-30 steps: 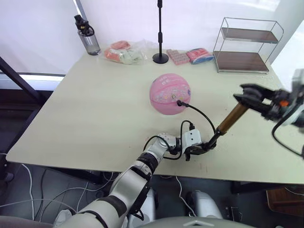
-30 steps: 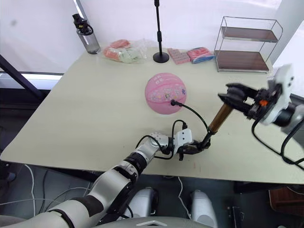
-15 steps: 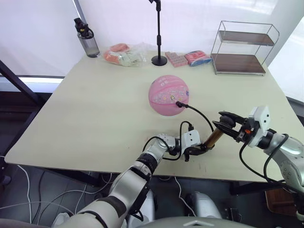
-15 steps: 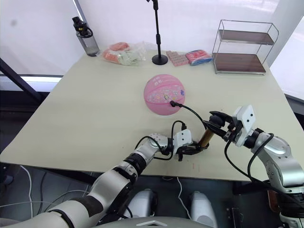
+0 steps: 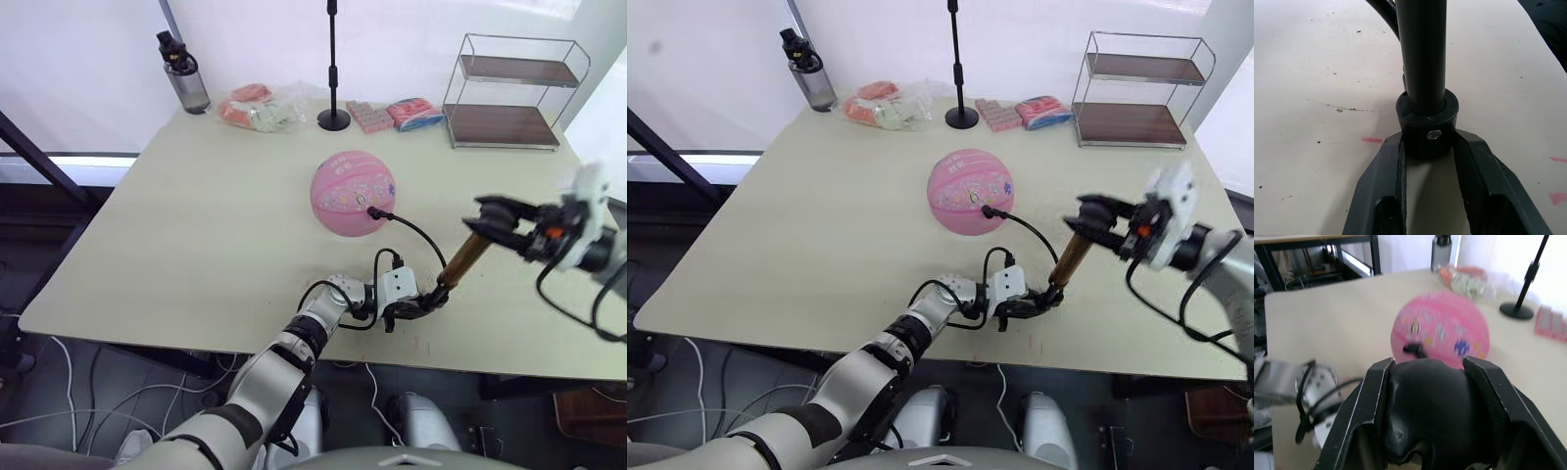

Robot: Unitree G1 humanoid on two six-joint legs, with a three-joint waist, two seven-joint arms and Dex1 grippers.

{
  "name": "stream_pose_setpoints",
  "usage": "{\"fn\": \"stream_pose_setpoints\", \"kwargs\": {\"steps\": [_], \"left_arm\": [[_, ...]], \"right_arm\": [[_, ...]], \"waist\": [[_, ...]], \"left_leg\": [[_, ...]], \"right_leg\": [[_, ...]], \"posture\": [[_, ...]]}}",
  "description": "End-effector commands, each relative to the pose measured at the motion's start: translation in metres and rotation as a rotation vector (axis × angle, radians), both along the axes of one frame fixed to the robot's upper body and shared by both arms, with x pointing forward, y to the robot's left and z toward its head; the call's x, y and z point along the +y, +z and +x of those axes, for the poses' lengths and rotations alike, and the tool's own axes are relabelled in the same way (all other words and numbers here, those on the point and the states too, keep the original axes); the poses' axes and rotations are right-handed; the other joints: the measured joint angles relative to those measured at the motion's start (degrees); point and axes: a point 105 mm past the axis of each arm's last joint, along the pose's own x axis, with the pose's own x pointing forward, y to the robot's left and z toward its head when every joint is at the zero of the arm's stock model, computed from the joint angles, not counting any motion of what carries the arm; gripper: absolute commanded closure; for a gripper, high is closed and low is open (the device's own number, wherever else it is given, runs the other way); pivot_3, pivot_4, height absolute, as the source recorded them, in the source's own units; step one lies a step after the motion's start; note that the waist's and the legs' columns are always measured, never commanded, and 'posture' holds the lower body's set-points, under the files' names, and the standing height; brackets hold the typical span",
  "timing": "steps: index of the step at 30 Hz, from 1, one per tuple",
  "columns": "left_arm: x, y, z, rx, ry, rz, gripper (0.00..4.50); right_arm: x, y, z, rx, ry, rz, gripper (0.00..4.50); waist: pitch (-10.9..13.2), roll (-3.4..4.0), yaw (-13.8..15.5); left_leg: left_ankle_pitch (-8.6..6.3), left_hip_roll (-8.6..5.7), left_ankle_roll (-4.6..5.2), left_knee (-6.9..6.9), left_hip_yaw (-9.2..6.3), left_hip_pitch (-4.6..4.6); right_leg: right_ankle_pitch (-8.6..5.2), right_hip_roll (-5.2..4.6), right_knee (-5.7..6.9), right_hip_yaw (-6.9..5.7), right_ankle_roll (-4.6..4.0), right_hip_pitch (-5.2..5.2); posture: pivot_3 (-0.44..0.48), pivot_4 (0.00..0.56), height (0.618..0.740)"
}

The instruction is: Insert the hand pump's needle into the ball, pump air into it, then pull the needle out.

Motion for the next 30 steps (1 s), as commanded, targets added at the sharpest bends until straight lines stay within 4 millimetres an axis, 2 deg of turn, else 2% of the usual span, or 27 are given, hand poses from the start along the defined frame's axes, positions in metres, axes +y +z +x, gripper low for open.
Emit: {"fn": "stream_pose_setpoints", "kwargs": {"steps": [1,3,5,7,9,11,17,20,22,26,30], "left_arm": [[0.034,-0.058,-0.027,0.174,0.021,0.201,3.47],[0.034,-0.058,-0.027,0.173,0.021,0.201,3.47],[0.034,-0.057,-0.026,0.172,0.021,0.201,3.47],[0.034,-0.057,-0.026,0.171,0.022,0.2,3.47],[0.034,-0.057,-0.026,0.169,0.024,0.199,3.47],[0.034,-0.057,-0.025,0.168,0.026,0.198,3.47],[0.034,-0.057,-0.025,0.17,0.028,0.194,3.47],[0.036,-0.057,-0.025,0.17,0.028,0.197,3.47],[0.036,-0.057,-0.025,0.169,0.029,0.199,3.47],[0.037,-0.056,-0.023,0.164,0.035,0.199,3.47],[0.037,-0.056,-0.022,0.162,0.039,0.197,3.47]], "right_arm": [[-0.013,0.076,-0.014,-0.141,0.006,0.032,2.71],[-0.013,0.093,-0.017,-0.155,0.013,0.044,2.71],[-0.013,0.104,-0.019,-0.161,0.019,0.054,2.71],[-0.014,0.111,-0.022,-0.159,0.026,0.056,2.71],[-0.014,0.116,-0.023,-0.156,0.023,0.063,2.71],[-0.013,0.109,-0.021,-0.122,0.025,0.063,2.71],[-0.006,0.021,-0.008,0.052,-0.021,0.009,2.71],[-0.001,-0.025,-0.003,0.105,-0.049,-0.014,2.71],[0.003,-0.043,-0.002,0.124,-0.058,-0.018,2.71],[0.008,-0.099,0.001,0.194,-0.085,-0.031,2.71],[0.008,-0.143,-0.001,0.234,-0.111,-0.073,2.71]], "waist": [[0.3,0.09,0.0],[0.3,0.1,-0.1],[0.5,-0.1,-0.1],[0.6,0.03,0.0],[0.7,0.07,0.0],[0.7,0.08,0.1],[0.4,-0.32,0.2],[0.3,-0.41,-0.2],[0.1,-0.55,-0.4],[-0.4,-0.91,-0.3],[-0.7,-0.89,-0.4]], "left_leg": [[0.0,0.05,0.0,0.02,-0.02,0.0],[0.0,0.03,0.01,0.03,0.01,0.0],[0.0,0.02,0.01,0.01,-0.01,-0.03],[0.01,0.03,0.01,0.02,-0.01,-0.09],[0.01,-0.04,0.02,0.04,-0.01,-0.25],[0.01,-0.24,0.02,0.09,-0.04,-0.45],[0.02,-0.26,0.03,0.17,-0.11,-0.65],[0.01,-0.2,0.02,0.18,-0.16,-0.2],[0.0,-0.1,0.0,0.12,-0.13,0.15],[0.0,0.18,0.0,0.05,-0.12,0.22],[0.0,0.32,-0.01,0.04,-0.05,0.26]], "right_leg": [[0.0,-0.11,0.0,-0.01,0.02,0.01],[0.01,-0.17,0.0,0.0,0.03,0.02],[0.01,-0.17,0.0,-0.01,0.03,-0.01],[0.01,-0.18,0.0,-0.02,0.02,-0.01],[0.04,-0.23,0.0,-0.01,-0.01,-0.1],[0.13,-0.23,0.0,-0.03,-0.13,-0.24],[0.14,-0.16,0.01,-0.18,-0.09,-0.36],[-0.02,-0.13,0.04,-0.19,0.14,0.02],[-0.05,-0.1,0.04,-0.11,0.18,0.26],[-0.06,-0.07,0.04,-0.19,0.16,0.25],[-0.06,0.01,0.04,-0.16,0.13,0.25]], "posture": [[0.0,0.15,0.731],[0.0,0.15,0.731],[0.0,0.15,0.731],[0.0,0.15,0.731],[0.0,0.15,0.731],[0.0,0.15,0.731],[0.0,0.15,0.731],[0.0,0.15,0.731],[0.0,0.15,0.731],[0.0,0.15,0.731],[0.0,0.15,0.731]]}}
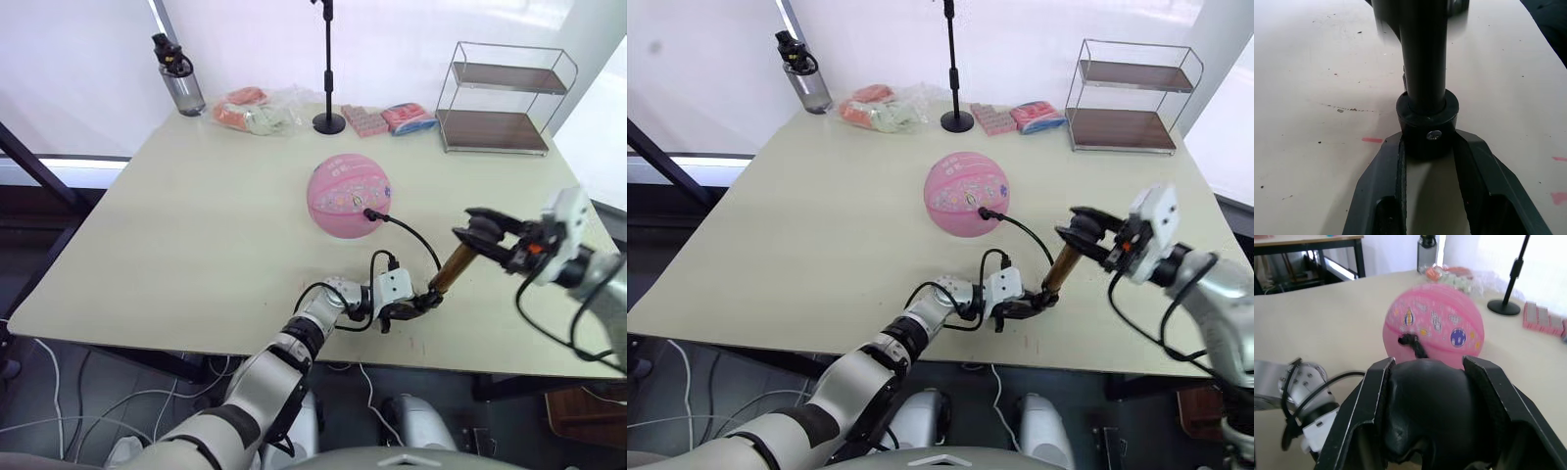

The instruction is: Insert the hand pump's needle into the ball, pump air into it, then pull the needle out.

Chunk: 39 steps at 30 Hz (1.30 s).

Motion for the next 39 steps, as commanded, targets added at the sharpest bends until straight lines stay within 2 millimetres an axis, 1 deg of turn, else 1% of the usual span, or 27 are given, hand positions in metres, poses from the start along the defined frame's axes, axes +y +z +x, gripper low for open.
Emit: {"fn": "stream_pose_setpoints", "kwargs": {"steps": [1,3,5,8,9,11,13,18,20,23,27,29,31,33,35,37,39], "left_arm": [[0.03,-0.05,-0.023,0.158,0.023,0.179,3.47],[0.03,-0.05,-0.023,0.158,0.024,0.178,3.47],[0.031,-0.05,-0.023,0.16,0.025,0.178,3.47],[0.033,-0.053,-0.026,0.166,0.013,0.191,3.47],[0.033,-0.054,-0.027,0.166,0.011,0.193,3.47],[0.034,-0.054,-0.027,0.167,0.01,0.193,3.47],[0.034,-0.054,-0.027,0.166,0.008,0.194,3.47],[0.033,-0.054,-0.028,0.169,0.007,0.19,3.47],[0.033,-0.054,-0.028,0.169,0.008,0.188,3.47],[0.032,-0.054,-0.028,0.17,0.008,0.186,3.47],[0.032,-0.054,-0.029,0.17,0.008,0.184,3.47],[0.032,-0.054,-0.029,0.17,0.008,0.184,3.47],[0.032,-0.054,-0.029,0.171,0.008,0.184,3.47],[0.031,-0.054,-0.029,0.171,0.009,0.183,3.47],[0.031,-0.054,-0.029,0.171,0.009,0.182,3.47],[0.032,-0.054,-0.029,0.171,0.009,0.182,3.47],[0.033,-0.054,-0.028,0.17,0.009,0.185,3.47]], "right_arm": [[-0.005,-0.079,-0.008,0.206,-0.039,-0.11,2.71],[-0.005,-0.084,-0.008,0.206,-0.044,-0.104,2.71],[-0.005,-0.083,-0.007,0.195,-0.043,-0.09,2.71],[0.001,-0.046,-0.006,0.128,0.003,-0.027,2.71],[0.001,-0.03,-0.004,0.098,0.015,-0.011,2.71],[-0.001,0.0,-0.003,0.045,0.033,0.0,2.71],[-0.002,0.019,-0.004,0.019,0.049,-0.005,2.71],[-0.009,0.08,-0.01,-0.046,0.087,0.004,2.71],[-0.013,0.106,-0.013,-0.074,0.095,0.007,2.71],[-0.017,0.131,-0.018,-0.096,0.1,0.017,2.71],[-0.02,0.155,-0.022,-0.13,0.096,0.048,2.71],[-0.021,0.163,-0.023,-0.152,0.089,0.053,2.71],[-0.02,0.161,-0.022,-0.154,0.084,0.046,2.71],[-0.015,0.147,-0.021,-0.129,0.087,0.044,2.71],[-0.013,0.139,-0.021,-0.12,0.082,0.032,2.71],[-0.014,0.143,-0.02,-0.14,0.07,0.042,2.71],[-0.019,0.162,-0.02,-0.191,0.058,0.065,2.71]], "waist": [[-0.1,-0.13,0.0],[-0.4,-0.15,0.0],[-0.6,-0.16,0.0],[-0.6,-0.16,0.0],[-0.6,-0.1,0.0],[-0.5,0.21,0.1],[-0.2,0.48,0.2],[0.4,0.99,0.4],[0.5,0.91,0.4],[0.7,0.84,0.4],[0.7,0.79,0.4],[0.8,0.83,0.3],[0.9,0.76,0.3],[0.9,0.77,0.3],[0.9,0.77,0.3],[0.8,0.78,0.3],[0.9,0.79,0.3]], "left_leg": [[0.0,0.02,0.0,0.0,0.0,0.01],[0.0,0.13,0.0,0.01,-0.01,0.02],[0.0,0.18,0.0,0.0,0.01,0.08],[-0.08,0.32,-0.14,0.0,0.0,0.13],[-0.15,0.33,-0.26,0.0,0.0,0.12],[-0.16,0.3,-0.27,0.0,0.03,0.09],[-0.15,0.23,-0.26,0.0,0.05,-0.01],[-0.01,0.03,-0.01,-0.02,0.1,-0.25],[-0.01,-0.23,-0.01,-0.05,0.07,-0.29],[0.0,-0.24,-0.01,-0.05,0.02,-0.29],[0.0,-0.23,-0.01,-0.03,0.01,-0.28],[0.0,-0.23,-0.01,-0.02,0.03,-0.27],[0.0,-0.24,-0.01,-0.02,0.03,-0.27],[0.0,-0.24,-0.01,-0.03,0.03,-0.28],[0.0,-0.26,-0.01,-0.04,0.02,-0.28],[0.0,-0.26,0.0,-0.03,0.03,-0.28],[0.0,-0.26,0.0,0.0,0.03,-0.27]], "right_leg": [[0.0,0.02,0.0,0.0,0.0,0.0],[0.01,0.1,0.0,-0.02,-0.02,0.0],[0.02,0.11,0.0,-0.03,-0.04,0.02],[0.07,0.1,0.0,-0.19,-0.12,0.03],[0.08,0.06,0.0,-0.24,-0.13,0.03],[0.08,-0.03,0.0,-0.27,-0.14,0.0],[0.08,-0.09,0.0,-0.28,-0.15,-0.08],[0.17,-0.19,-0.01,-0.29,-0.29,-0.25],[0.16,-0.21,-0.01,-0.29,-0.29,-0.25],[0.08,-0.23,-0.01,-0.33,-0.16,-0.25],[0.08,-0.25,-0.02,-0.35,-0.13,-0.25],[0.08,-0.27,-0.02,-0.33,-0.13,-0.25],[0.08,-0.28,-0.01,-0.33,-0.13,-0.25],[0.08,-0.28,-0.02,-0.33,-0.13,-0.25],[0.07,-0.27,-0.02,-0.34,-0.12,-0.24],[0.08,-0.26,-0.02,-0.34,-0.11,-0.23],[0.08,-0.26,-0.02,-0.34,-0.1,-0.23]], "posture": [[0.0,0.15,0.731],[0.0,0.15,0.731],[0.0,0.15,0.731],[0.0,0.15,0.731],[0.0,0.15,0.731],[0.0,0.15,0.731],[0.0,0.15,0.731],[0.0,0.15,0.731],[0.0,0.15,0.731],[0.0,0.15,0.731],[0.0,0.15,0.731],[0.0,0.15,0.731],[0.0,0.15,0.731],[0.0,0.15,0.731],[0.0,0.15,0.731],[0.0,0.15,0.731],[0.0,0.15,0.731]]}}
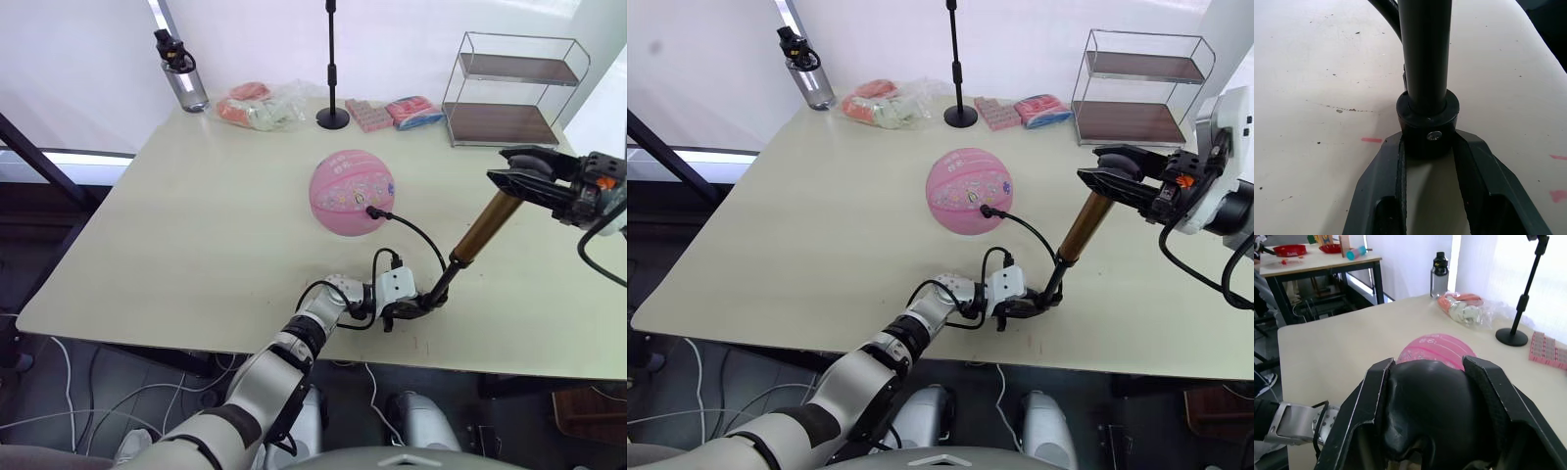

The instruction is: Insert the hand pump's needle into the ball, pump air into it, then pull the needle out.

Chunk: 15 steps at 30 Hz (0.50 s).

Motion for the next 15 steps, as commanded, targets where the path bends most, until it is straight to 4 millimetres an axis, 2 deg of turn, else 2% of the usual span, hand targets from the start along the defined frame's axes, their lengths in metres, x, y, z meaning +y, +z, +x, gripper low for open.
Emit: {"fn": "stream_pose_setpoints", "kwargs": {"steps": [1,6,8,10,12,15], "left_arm": [[0.037,-0.06,-0.028,0.186,0.032,0.208,3.47],[0.038,-0.06,-0.028,0.187,0.033,0.208,3.47],[0.037,-0.06,-0.028,0.187,0.033,0.208,3.47],[0.037,-0.06,-0.028,0.188,0.032,0.207,3.47],[0.037,-0.06,-0.028,0.187,0.031,0.206,3.47],[0.037,-0.06,-0.028,0.186,0.032,0.206,3.47]], "right_arm": [[-0.009,0.044,-0.007,-0.158,-0.024,0.046,2.71],[-0.013,0.063,-0.01,-0.194,-0.025,0.065,2.71],[-0.013,0.065,-0.011,-0.191,-0.021,0.071,2.71],[-0.012,0.061,-0.011,-0.181,-0.019,0.064,2.71],[-0.01,0.045,-0.009,-0.14,-0.022,0.031,2.71],[-0.008,0.008,-0.004,-0.065,-0.037,-0.027,2.71]], "waist": [[0.0,0.03,-0.1],[0.5,0.4,0.0],[0.5,0.46,0.1],[0.5,0.45,0.1],[0.5,0.44,0.2],[0.4,0.26,0.2]], "left_leg": [[0.0,0.01,0.0,0.03,0.0,0.0],[0.0,0.0,0.01,0.05,0.0,-0.12],[0.01,-0.06,0.01,0.05,-0.02,-0.34],[0.02,-0.13,0.02,0.15,0.01,-0.75],[0.02,-0.15,0.02,0.17,0.02,-0.77],[0.02,-0.16,0.02,0.19,0.01,-0.75]], "right_leg": [[0.0,0.0,0.0,0.0,0.01,0.0],[0.01,-0.01,0.01,0.02,0.0,-0.05],[0.14,0.0,0.01,0.0,-0.2,-0.2],[0.3,0.01,0.06,-0.01,-0.01,-0.52],[0.31,0.01,0.06,-0.01,0.0,-0.53],[0.3,0.02,0.07,-0.05,0.01,-0.5]], "posture": [[0.0,0.15,0.731],[0.0,0.15,0.731],[0.0,0.15,0.731],[0.0,0.15,0.731],[0.0,0.15,0.731],[0.0,0.15,0.731]]}}
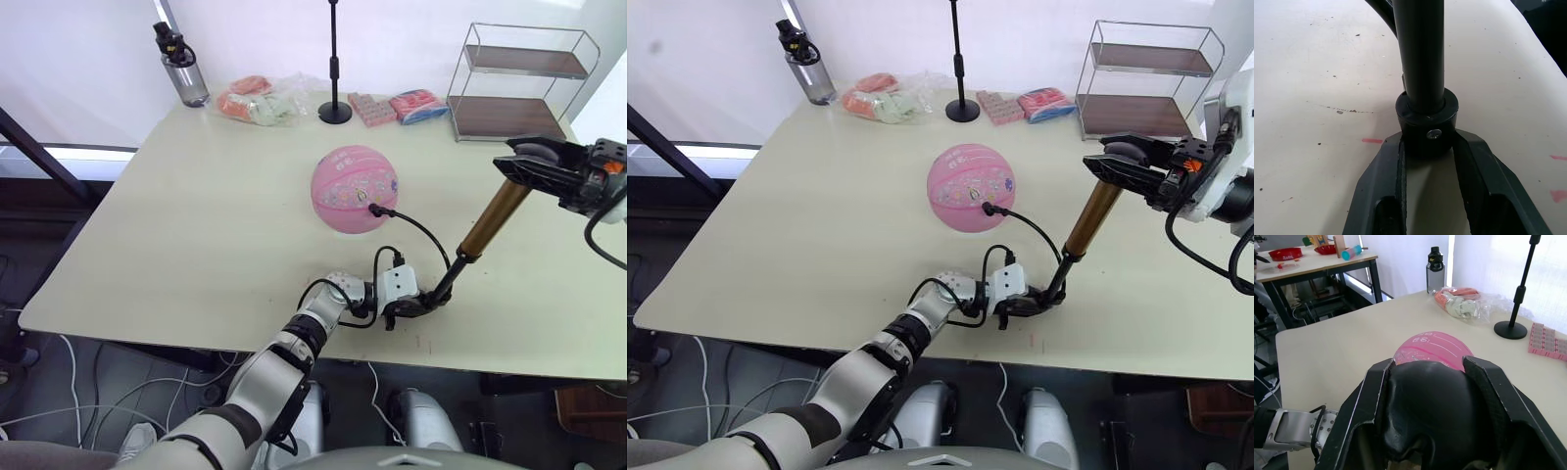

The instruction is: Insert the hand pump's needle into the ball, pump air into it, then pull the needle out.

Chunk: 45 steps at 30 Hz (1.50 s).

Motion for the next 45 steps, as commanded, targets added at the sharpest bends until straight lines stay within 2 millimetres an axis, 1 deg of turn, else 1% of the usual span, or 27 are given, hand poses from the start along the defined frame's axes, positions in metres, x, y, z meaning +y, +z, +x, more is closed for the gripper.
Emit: {"fn": "stream_pose_setpoints", "kwargs": {"steps": [1,5,7,9,10,12,14,15,16,17,21,23,24,26,30,33,35,36,38,39,40,42,45], "left_arm": [[0.04,-0.065,-0.027,0.197,0.048,0.225,3.47],[0.041,-0.065,-0.027,0.196,0.051,0.226,3.47],[0.041,-0.065,-0.027,0.196,0.052,0.227,3.47],[0.041,-0.066,-0.027,0.195,0.05,0.228,3.47],[0.041,-0.066,-0.027,0.196,0.049,0.228,3.47],[0.041,-0.066,-0.028,0.196,0.046,0.229,3.47],[0.041,-0.066,-0.027,0.195,0.047,0.229,3.47],[0.041,-0.065,-0.027,0.194,0.047,0.229,3.47],[0.041,-0.065,-0.026,0.193,0.047,0.229,3.47],[0.041,-0.065,-0.026,0.193,0.048,0.229,3.47],[0.04,-0.065,-0.026,0.191,0.047,0.229,3.47],[0.04,-0.064,-0.026,0.191,0.048,0.228,3.47],[0.04,-0.064,-0.026,0.19,0.048,0.228,3.47],[0.04,-0.064,-0.026,0.19,0.047,0.229,3.47],[0.041,-0.065,-0.026,0.191,0.048,0.23,3.47],[0.04,-0.065,-0.026,0.192,0.045,0.229,3.47],[0.04,-0.065,-0.027,0.193,0.041,0.228,3.47],[0.039,-0.065,-0.027,0.193,0.04,0.228,3.47],[0.039,-0.065,-0.027,0.193,0.038,0.227,3.47],[0.039,-0.064,-0.027,0.193,0.039,0.226,3.47],[0.039,-0.064,-0.027,0.192,0.039,0.227,3.47],[0.039,-0.064,-0.027,0.191,0.038,0.227,3.47],[0.039,-0.064,-0.027,0.192,0.036,0.228,3.47]], "right_arm": [[-0.002,-0.01,-0.007,-0.075,-0.021,-0.063,2.71],[0.002,-0.049,-0.006,-0.025,-0.032,-0.07,2.71],[0.002,-0.067,-0.005,-0.02,-0.047,-0.082,2.71],[0.004,-0.087,-0.005,0.003,-0.054,-0.071,2.71],[0.005,-0.1,-0.005,0.016,-0.06,-0.082,2.71],[0.007,-0.118,-0.006,0.038,-0.058,-0.097,2.71],[0.015,-0.147,-0.009,0.103,-0.044,-0.085,2.71],[0.018,-0.158,-0.011,0.122,-0.041,-0.086,2.71],[0.021,-0.169,-0.012,0.136,-0.033,-0.101,2.71],[0.023,-0.177,-0.013,0.142,-0.033,-0.11,2.71],[0.023,-0.204,-0.015,0.169,-0.041,-0.16,2.71],[0.025,-0.207,-0.017,0.164,-0.025,-0.167,2.71],[0.027,-0.202,-0.017,0.161,-0.014,-0.144,2.71],[0.027,-0.182,-0.016,0.144,0.003,-0.086,2.71],[0.018,-0.14,-0.009,0.059,0.002,-0.09,2.71],[0.012,-0.096,-0.005,-0.025,0.008,-0.059,2.71],[0.01,-0.072,-0.007,-0.069,0.028,-0.047,2.71],[0.01,-0.065,-0.009,-0.079,0.037,-0.043,2.71],[0.009,-0.052,-0.011,-0.093,0.049,-0.042,2.71],[0.007,-0.04,-0.012,-0.113,0.051,-0.032,2.71],[0.005,-0.022,-0.013,-0.148,0.051,-0.02,2.71],[0.001,0.005,-0.017,-0.197,0.055,0.004,2.71],[-0.001,0.028,-0.023,-0.229,0.062,0.015,2.71]], "waist": [[-0.1,-0.16,-0.1],[-0.4,-0.47,-0.2],[-0.4,-0.46,-0.3],[-0.6,-0.79,-0.3],[-0.7,-0.83,-0.3],[-0.8,-0.81,-0.4],[-0.8,-0.87,-0.4],[-1.1,-1.19,-0.3],[-1.1,-1.21,-0.3],[-1.2,-1.09,-0.4],[-1.4,-1.07,-0.4],[-1.6,-1.22,-0.4],[-1.7,-1.3,-0.4],[-1.8,-1.35,-0.4],[-1.7,-1.27,-0.2],[-1.6,-1.13,-0.1],[-1.6,-1.05,0.1],[-1.5,-0.97,0.1],[-1.5,-0.99,0.2],[-1.5,-1.01,0.2],[-1.4,-1.05,0.1],[-1.2,-0.77,0.1],[-1.1,-0.88,0.1]], "left_leg": [[0.0,0.02,0.0,0.01,-0.01,0.05],[0.0,0.14,0.0,0.02,-0.05,0.21],[-0.01,0.16,-0.01,0.01,-0.08,0.54],[-0.01,0.17,-0.02,-0.02,-0.07,0.82],[-0.02,0.2,-0.02,-0.06,-0.09,0.87],[-0.02,0.23,-0.03,-0.06,-0.04,0.9],[-0.02,0.2,-0.04,-0.07,0.05,0.93],[-0.02,0.2,-0.03,-0.09,0.06,0.92],[-0.04,0.22,-0.06,-0.14,0.05,0.96],[-0.05,0.23,-0.08,-0.14,0.05,0.96],[-0.06,0.26,-0.09,-0.14,0.26,1.06],[-0.09,0.29,-0.12,-0.17,0.39,1.14],[-0.11,0.34,-0.15,-0.19,0.45,1.18],[-0.14,0.56,-0.2,-0.18,0.57,1.22],[-0.32,0.65,-0.11,-0.17,1.17,1.37],[-0.46,0.66,-0.03,-0.15,1.46,1.35],[-0.48,0.63,0.0,-0.13,1.57,1.19],[-0.51,0.59,0.06,-0.08,1.68,0.91],[-0.69,0.55,0.35,-0.02,2.05,0.95],[-0.74,0.55,0.44,0.01,2.16,0.96],[-0.76,0.56,0.46,0.03,2.21,0.95],[-0.78,0.57,0.51,0.1,2.5,0.9],[-0.8,0.57,0.54,0.12,2.79,0.95]], "right_leg": [[-0.01,0.04,0.0,-0.06,0.01,0.06],[-0.15,0.11,0.01,-0.11,0.21,0.19],[-0.28,0.07,0.01,-0.06,0.03,0.48],[-0.3,0.04,0.01,0.03,0.03,0.63],[-0.3,0.05,0.01,0.02,0.03,0.66],[-0.3,0.04,0.01,0.06,0.03,0.66],[-0.3,0.03,0.01,0.15,0.03,0.66],[-0.3,0.02,0.01,0.16,0.03,0.63],[-0.3,0.07,0.0,0.16,0.02,0.63],[-0.31,0.08,0.0,0.17,0.01,0.63],[-0.3,0.11,0.01,0.4,0.03,0.58],[-0.3,0.12,0.01,0.52,0.03,0.58],[-0.3,0.15,0.01,0.56,0.03,0.58],[-0.3,0.15,0.01,0.59,0.02,0.58],[-0.28,-0.04,0.01,0.65,0.03,0.55],[-0.27,-0.07,0.01,0.75,0.03,0.4],[-0.17,-0.09,0.01,0.86,-0.06,0.19],[-0.04,-0.09,0.01,0.99,-0.07,-0.11],[0.02,-0.09,0.0,1.37,0.01,-0.19],[0.04,-0.09,0.0,1.48,0.04,-0.21],[0.05,-0.09,0.0,1.53,0.06,-0.24],[0.18,-0.11,-0.01,1.88,0.28,-0.42],[0.24,-0.13,-0.01,2.17,0.38,-0.52]], "posture": [[0.0,0.15,0.731],[0.0,0.15,0.731],[0.0,0.15,0.731],[0.0,0.15,0.731],[0.0,0.15,0.731],[0.0,0.15,0.731],[0.0,0.15,0.731],[0.0,0.15,0.731],[0.0,0.15,0.731],[0.0,0.15,0.731],[0.0,0.15,0.731],[0.0,0.15,0.731],[0.0,0.15,0.731],[0.0,0.15,0.731],[0.0,0.15,0.731],[0.0,0.15,0.731],[0.0,0.15,0.731],[0.0,0.15,0.731],[0.0,0.15,0.731],[0.0,0.15,0.731],[0.0,0.15,0.731],[0.0,0.15,0.731],[0.0,0.15,0.731]]}}
